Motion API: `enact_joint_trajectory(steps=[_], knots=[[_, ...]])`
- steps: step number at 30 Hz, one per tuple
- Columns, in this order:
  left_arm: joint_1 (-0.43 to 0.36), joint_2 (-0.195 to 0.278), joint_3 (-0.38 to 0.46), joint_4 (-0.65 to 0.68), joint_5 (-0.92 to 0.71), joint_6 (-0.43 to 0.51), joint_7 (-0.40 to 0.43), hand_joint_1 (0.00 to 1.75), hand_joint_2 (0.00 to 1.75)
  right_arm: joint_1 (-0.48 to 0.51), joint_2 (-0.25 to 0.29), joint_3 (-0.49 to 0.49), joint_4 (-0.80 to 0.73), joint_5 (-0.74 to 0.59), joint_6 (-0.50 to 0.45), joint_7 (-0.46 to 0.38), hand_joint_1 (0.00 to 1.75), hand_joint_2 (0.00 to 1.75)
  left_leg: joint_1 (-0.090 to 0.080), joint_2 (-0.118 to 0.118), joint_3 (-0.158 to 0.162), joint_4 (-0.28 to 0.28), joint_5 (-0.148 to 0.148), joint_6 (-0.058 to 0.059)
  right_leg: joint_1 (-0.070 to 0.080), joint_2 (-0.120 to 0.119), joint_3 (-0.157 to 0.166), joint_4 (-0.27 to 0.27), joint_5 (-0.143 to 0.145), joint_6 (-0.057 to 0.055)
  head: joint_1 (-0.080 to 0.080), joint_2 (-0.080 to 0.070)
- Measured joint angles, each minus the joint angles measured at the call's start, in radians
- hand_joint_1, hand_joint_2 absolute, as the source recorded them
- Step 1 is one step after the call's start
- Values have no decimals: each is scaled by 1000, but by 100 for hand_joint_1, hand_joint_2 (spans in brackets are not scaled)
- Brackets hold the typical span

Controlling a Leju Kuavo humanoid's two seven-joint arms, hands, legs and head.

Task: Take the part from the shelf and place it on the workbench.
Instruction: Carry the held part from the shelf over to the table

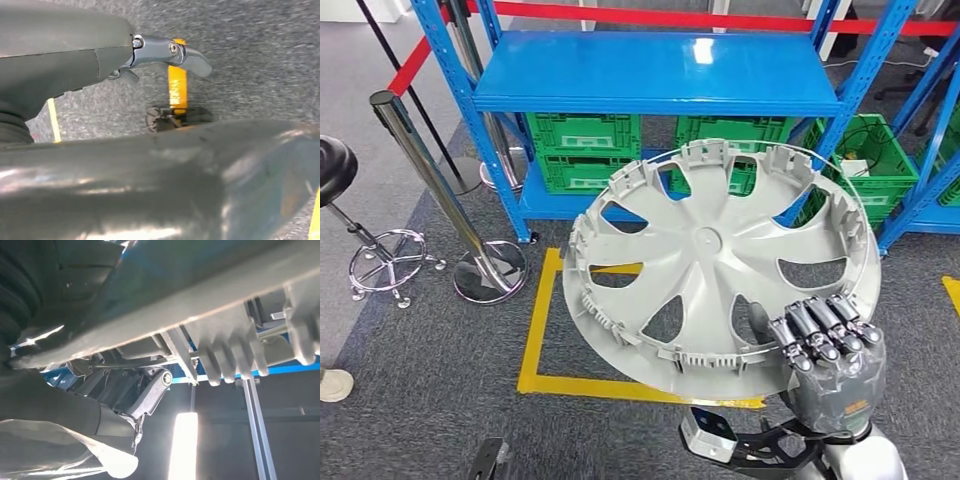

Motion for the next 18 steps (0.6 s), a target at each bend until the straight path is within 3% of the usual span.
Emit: enact_joint_trajectory(steps=[1,2,4,5,7,9,10,11,12,14,15,16,17,18], knots=[[0,1,0,0,0,-2,1,0,0,-1,0,0,4,0,0,0,175,175,-2,0,-17,1,13,-1,0,0,9,26,7,1,0,0],[0,1,0,0,0,-4,1,0,0,-2,1,0,8,0,0,0,175,175,-2,0,-34,3,26,-3,0,0,33,19,33,2,0,0],[-1,4,0,0,0,-7,2,0,0,-6,4,0,16,0,0,0,175,175,-3,0,-67,10,49,-9,0,-1,125,-85,83,-1,0,0],[-1,5,0,0,0,-8,2,0,0,-10,8,0,19,0,0,0,175,175,-4,-1,-80,15,59,-14,1,-2,184,-164,81,-4,1,0],[-2,9,0,0,0,-9,3,0,0,-16,14,1,25,0,0,-2,175,175,-5,-1,-94,20,82,-26,5,-1,246,-265,56,-11,2,0],[-2,13,0,1,-1,-9,5,0,0,-19,19,1,30,0,0,-7,175,175,-2,-1,-99,15,103,-39,9,0,236,-276,62,-25,5,0],[-2,16,0,2,-2,-9,6,0,0,-21,21,0,33,0,0,-10,175,175,1,-2,-103,18,95,-46,8,-1,226,-275,72,-33,7,0],[-1,17,0,3,-4,-9,8,0,0,-22,25,-1,36,0,0,-14,175,175,3,-3,-108,36,63,-53,7,-3,213,-275,86,-43,5,0],[0,19,0,4,-6,-9,10,0,0,-22,28,-1,39,0,1,-16,175,175,5,-3,-116,74,10,-59,5,-5,198,-276,101,-50,3,0],[-1,20,-1,4,-10,-9,13,0,0,-22,32,-3,44,0,1,-19,175,175,7,-3,-133,198,-107,-70,6,-6,168,-274,132,-56,-1,0],[-3,20,-1,4,-10,-9,13,0,0,-22,33,-4,47,0,1,-19,175,175,8,-3,-135,261,-134,-73,7,-6,150,-272,148,-56,-1,0],[-4,20,-1,4,-10,-9,13,0,0,-22,33,-4,49,0,1,-20,175,175,10,-3,-129,303,-134,-76,7,-6,130,-268,163,-56,-1,0],[-5,21,-1,4,-11,-9,13,0,0,-22,33,-5,51,0,1,-21,175,175,11,-3,-109,317,-114,-77,7,-6,106,-263,178,-54,-2,0],[-7,21,-1,4,-11,-9,13,0,0,-22,33,-6,52,0,1,-21,175,175,12,-3,-72,293,-86,-76,7,-6,83,-257,190,-51,-2,0]])
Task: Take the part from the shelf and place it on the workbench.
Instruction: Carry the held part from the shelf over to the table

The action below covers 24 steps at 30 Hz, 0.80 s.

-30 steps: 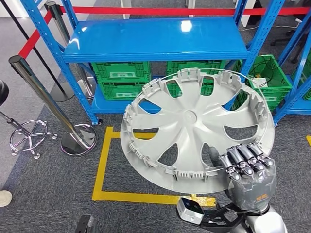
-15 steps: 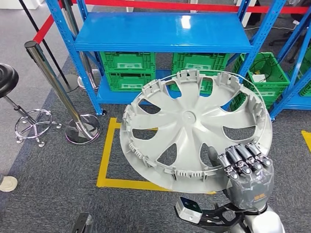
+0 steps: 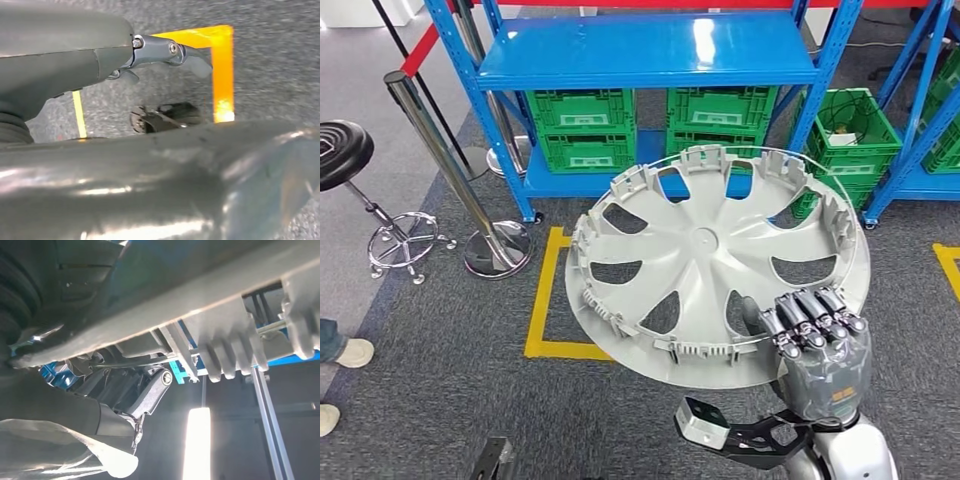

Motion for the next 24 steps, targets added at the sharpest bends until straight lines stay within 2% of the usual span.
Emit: enact_joint_trajectory(steps=[1,3,4,5,7,8,9,11,12,13,14,15,17,18,19,22,23,24], knots=[[-1,1,0,0,0,0,0,0,0,0,1,0,1,0,0,-1,175,175,1,-1,52,-56,17,2,0,0,-19,6,11,3,0,0],[-6,1,0,0,-1,0,0,0,0,0,4,-1,2,0,0,-4,175,175,-1,-5,167,-213,-5,12,2,0,-42,12,31,13,1,0],[-8,1,0,0,-2,0,0,0,0,0,6,-2,2,0,0,-5,175,175,-4,-7,200,-268,-23,19,1,0,-45,11,41,19,0,0],[-9,1,-1,0,-3,0,0,0,0,-1,8,-2,3,0,-1,-6,175,175,-8,-8,213,-300,-33,28,0,-1,-47,6,51,25,-1,0],[-8,1,-1,0,-5,0,0,0,0,-1,9,-2,4,0,-1,-7,175,175,-12,-5,200,-311,-15,47,-4,0,-52,-3,66,38,-3,0],[-8,0,-1,0,-6,0,0,0,0,-1,9,-2,4,0,0,-8,175,175,-11,-3,191,-314,-2,57,-5,1,-62,9,51,42,-2,0],[-7,0,-1,0,-6,0,0,0,0,0,9,-2,5,0,0,-9,175,175,-10,0,180,-316,12,64,-6,3,-78,44,18,46,0,0],[-7,1,-1,0,-6,0,0,0,0,0,9,-1,10,0,0,-12,175,175,-11,2,150,-316,37,74,-6,5,-123,172,-78,49,3,0],[-6,1,-2,0,-6,0,0,0,0,0,9,-2,13,0,0,-13,175,175,-14,2,134,-315,48,75,-5,5,-138,238,-116,50,4,0],[-5,0,-2,0,-6,0,0,0,0,1,9,-2,16,0,0,-15,175,175,-16,3,119,-313,59,75,-5,5,-139,278,-137,51,4,0],[-3,0,-2,0,-7,0,0,0,0,1,9,-2,18,0,0,-18,175,175,-17,3,105,-311,68,74,-4,5,-119,279,-141,51,4,0],[-2,-1,-2,0,-8,0,0,0,0,1,9,-3,20,0,0,-22,175,175,-18,3,93,-308,76,72,-4,5,-75,237,-129,49,4,0],[-1,-2,-2,0,-11,1,0,0,0,-1,9,-6,22,0,0,-34,175,175,-19,3,76,-297,86,65,-2,3,39,87,-98,42,4,0],[-2,-2,-3,0,-15,2,-1,0,0,-2,9,-7,22,0,0,-41,175,175,-21,3,70,-290,89,61,0,3,80,26,-89,38,4,0],[-2,-3,-3,0,-18,3,-2,0,0,-3,10,-8,22,0,0,-46,175,175,-22,3,65,-285,93,56,2,3,101,-7,-88,33,3,0],[-2,-2,-4,0,-29,7,-6,0,0,-2,12,-13,24,0,-1,-62,175,175,-19,3,57,-278,102,36,5,3,98,-12,-78,15,3,0],[-2,-2,-4,0,-31,8,-6,0,0,-2,13,-15,24,0,0,-66,175,175,-18,2,52,-269,93,30,3,2,95,-13,-72,9,2,0],[-2,-1,-4,0,-33,9,-7,0,0,-2,16,-17,24,0,0,-69,175,175,-16,2,41,-243,71,23,1,1,92,-14,-65,2,1,0]])
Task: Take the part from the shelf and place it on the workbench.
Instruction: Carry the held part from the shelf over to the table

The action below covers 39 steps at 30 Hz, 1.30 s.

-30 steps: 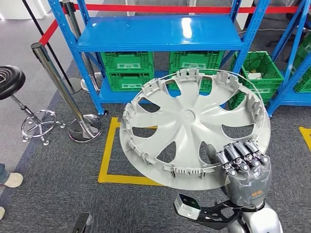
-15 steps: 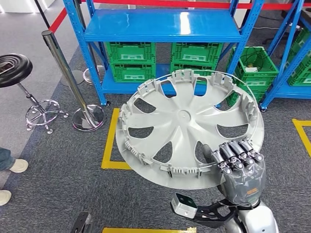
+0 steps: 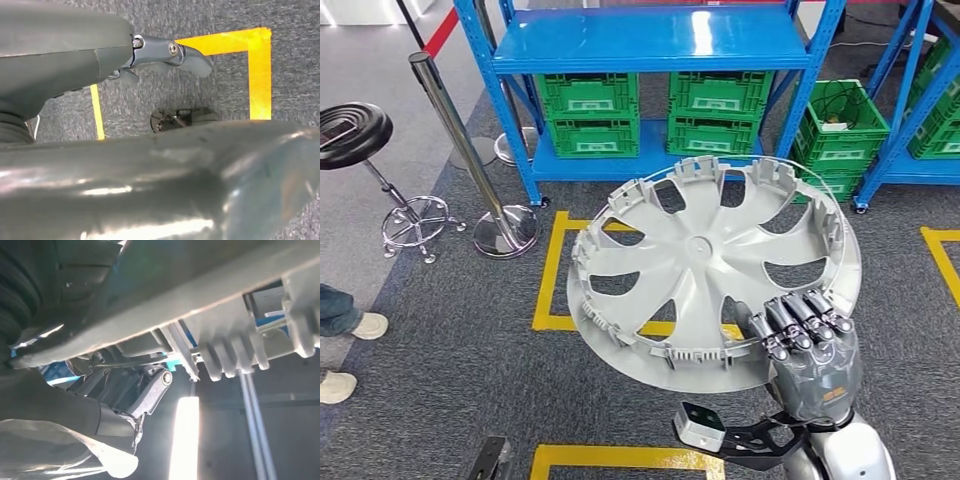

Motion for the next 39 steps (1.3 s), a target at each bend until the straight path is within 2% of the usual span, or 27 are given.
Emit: enact_joint_trajectory(steps=[1,3,4,5,6,8,9,10,11,13,14,16,17,18,20,25,27,29,30,31,32,34,35,36,37,38,39], knots=[[0,1,0,0,-1,1,-1,0,0,0,3,-1,0,0,0,-2,175,175,2,0,-19,49,-36,-6,-1,-1,-4,0,6,-5,-1,0],[1,0,0,0,-4,1,-2,0,0,0,8,-4,1,0,0,-7,175,175,7,-1,-68,188,-111,-17,-1,-2,-19,2,17,-10,-4,0],[1,0,0,0,-6,1,-2,0,0,0,9,-5,2,0,0,-11,175,175,8,-1,-83,240,-131,-20,0,-1,-26,3,21,-10,-4,0],[1,0,0,0,-7,2,-2,0,0,0,9,-6,2,0,0,-16,175,175,10,-1,-82,255,-132,-21,0,-1,-32,6,24,-9,-4,0],[1,0,0,0,-8,2,-3,0,0,1,10,-8,3,0,0,-19,175,175,11,-1,-62,229,-114,-21,0,-1,-37,8,26,-8,-4,0],[0,2,0,0,-8,4,-4,0,0,0,13,-11,3,0,0,-23,175,175,12,-1,19,91,-59,-15,0,0,-44,13,29,-5,-4,0],[0,2,-1,0,-8,4,-4,0,0,0,15,-13,3,0,0,-24,175,175,11,-2,54,25,-41,-9,2,1,-48,16,31,-2,-4,0],[-1,3,-1,0,-9,4,-4,0,0,-1,17,-14,3,0,0,-24,175,175,9,-2,75,-17,-33,-3,3,1,-51,18,34,3,-4,0],[-1,3,-1,0,-9,4,-5,0,0,-2,19,-15,3,0,0,-24,175,175,7,-2,79,-33,-34,2,4,1,-55,18,37,8,-3,0],[0,3,-1,0,-9,4,-5,0,0,-3,21,-15,3,0,0,-22,175,175,4,-2,74,-38,-27,14,5,1,-60,14,44,20,-3,0],[0,2,-1,0,-9,4,-5,0,0,-3,22,-15,3,0,0,-21,175,175,4,-2,73,-44,-22,15,5,1,-59,8,44,14,-2,0],[-1,2,-1,0,-9,4,-5,0,0,-5,24,-15,3,0,0,-19,175,175,5,-3,72,-57,-11,14,8,1,-61,-2,51,-14,0,0],[-1,2,-1,0,-9,4,-5,0,0,-7,25,-16,4,0,0,-18,175,175,5,-3,70,-59,-9,12,8,1,-62,-5,55,-25,3,0],[-1,2,-1,0,-9,4,-5,0,0,-9,25,-16,5,0,0,-17,175,175,3,-3,68,-58,-8,15,7,1,-64,-6,61,-23,4,0],[-1,2,-1,0,-9,4,-5,0,0,-9,25,-14,6,0,0,-6,175,175,0,-3,65,-56,-6,20,3,1,-64,-10,67,-3,6,0],[0,3,-1,0,-10,5,-5,0,0,-12,25,6,11,0,0,58,175,175,-5,-3,58,-53,-2,28,-3,2,-67,-14,75,24,6,0],[-1,4,-1,0,-11,6,-5,0,0,-14,25,19,11,0,0,74,175,175,-8,-3,55,-49,-1,37,-7,1,-67,-19,80,36,5,0],[-1,6,-1,0,-12,7,-6,0,0,-17,24,30,11,0,0,82,175,175,-8,-2,56,-58,7,51,-9,1,-70,-21,82,48,5,0],[-2,6,-1,0,-13,7,-6,0,0,-18,24,34,11,0,0,84,175,175,-5,-1,59,-67,14,56,-7,2,-77,-10,70,49,6,0],[-2,5,-1,0,-14,7,-6,0,0,-19,24,35,11,0,0,85,175,175,-2,0,60,-76,20,60,-6,3,-93,22,45,49,7,0],[-2,5,-1,0,-15,7,-6,0,0,-19,24,36,11,0,0,85,175,175,1,1,59,-80,24,62,-7,4,-118,77,10,49,8,0],[-2,5,-1,0,-16,7,-6,0,0,-19,23,37,11,0,0,86,175,175,1,1,52,-80,27,62,-7,5,-177,221,-61,51,9,0],[-1,5,-1,0,-16,7,-6,0,0,-18,23,37,12,0,0,86,175,175,2,1,50,-79,28,60,-8,5,-194,268,-77,52,9,0],[0,4,-1,0,-16,7,-6,0,0,-18,22,37,12,0,0,86,175,175,3,2,48,-78,29,57,-10,4,-194,279,-74,54,9,0],[0,3,-1,0,-16,6,-6,0,0,-18,22,37,13,0,0,87,175,175,6,3,46,-74,28,53,-12,2,-170,242,-50,56,9,0],[0,3,-1,0,-16,6,-6,0,0,-18,21,37,13,0,0,87,175,175,9,5,44,-67,25,47,-15,-7,-131,175,-18,59,9,0],[0,3,-1,0,-17,6,-6,0,0,-19,21,37,13,0,0,87,175,175,10,8,41,-58,20,38,-14,-20,-92,106,2,62,10,0]])
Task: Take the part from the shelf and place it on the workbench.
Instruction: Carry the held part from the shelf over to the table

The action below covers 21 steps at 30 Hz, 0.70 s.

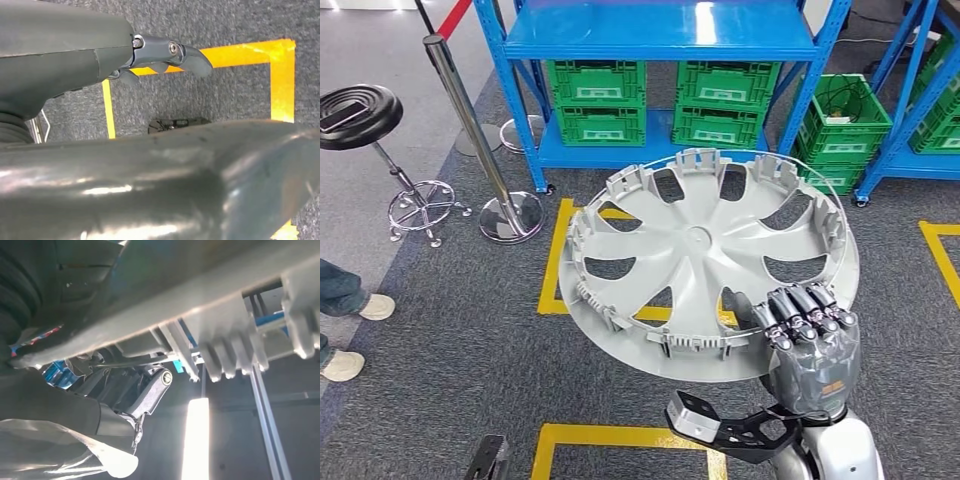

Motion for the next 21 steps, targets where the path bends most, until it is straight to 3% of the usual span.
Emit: enact_joint_trajectory(steps=[2,6,8,10,11,12,13,14,16,18,20,21], knots=[[1,2,0,0,-1,0,0,0,0,-3,-1,2,0,0,0,-2,175,175,-1,5,-7,21,-10,-17,3,-13,45,-79,15,-8,0,0],[0,3,0,0,-2,-1,0,0,0,-5,-2,4,0,0,0,-8,175,175,2,19,-14,43,-24,-34,5,12,39,-74,16,-39,-2,0],[-1,3,0,0,-2,-2,0,0,0,-6,-2,4,0,0,0,-13,175,175,4,12,-43,120,-79,-42,4,24,34,-74,21,-50,-3,0],[0,2,0,0,-3,-4,0,0,0,-7,-2,5,1,0,0,-20,175,175,4,6,-98,256,-149,-44,8,38,29,-74,25,-57,-4,0],[0,2,0,0,-3,-5,0,0,0,-7,-2,5,1,0,0,-23,175,175,3,5,-117,306,-166,-42,10,46,27,-73,26,-59,-4,0],[0,2,0,0,-3,-6,0,0,0,-6,-2,5,1,0,0,-25,175,175,2,3,-122,323,-164,-38,13,54,26,-73,27,-60,-4,0],[0,2,0,0,-3,-7,0,0,0,-6,-2,5,2,0,0,-26,175,175,1,0,-108,298,-142,-32,15,63,26,-73,28,-61,-4,0],[0,2,0,0,-4,-8,0,0,0,-7,-2,5,2,0,0,-27,175,175,-2,-10,-77,238,-107,-22,18,73,26,-73,29,-62,-4,0],[0,5,0,0,-6,-9,0,0,0,-8,-2,5,2,0,0,-27,175,175,-4,-58,-12,104,-52,0,18,92,24,-73,31,-60,-1,0],[1,7,-1,0,-7,-9,0,0,0,-10,-2,6,3,0,0,-27,175,175,-7,-91,13,47,-41,13,12,110,16,-74,37,-52,-4,0],[-1,6,-1,0,-8,-9,-1,0,0,-11,-2,6,3,0,0,-28,175,175,-7,-77,16,30,-38,12,8,127,7,-76,43,-40,-10,0],[-3,6,-1,0,-8,-9,-1,0,0,-10,-2,6,3,0,0,-28,175,175,-5,-66,19,19,-35,11,9,122,-1,-71,39,-35,-10,0]])
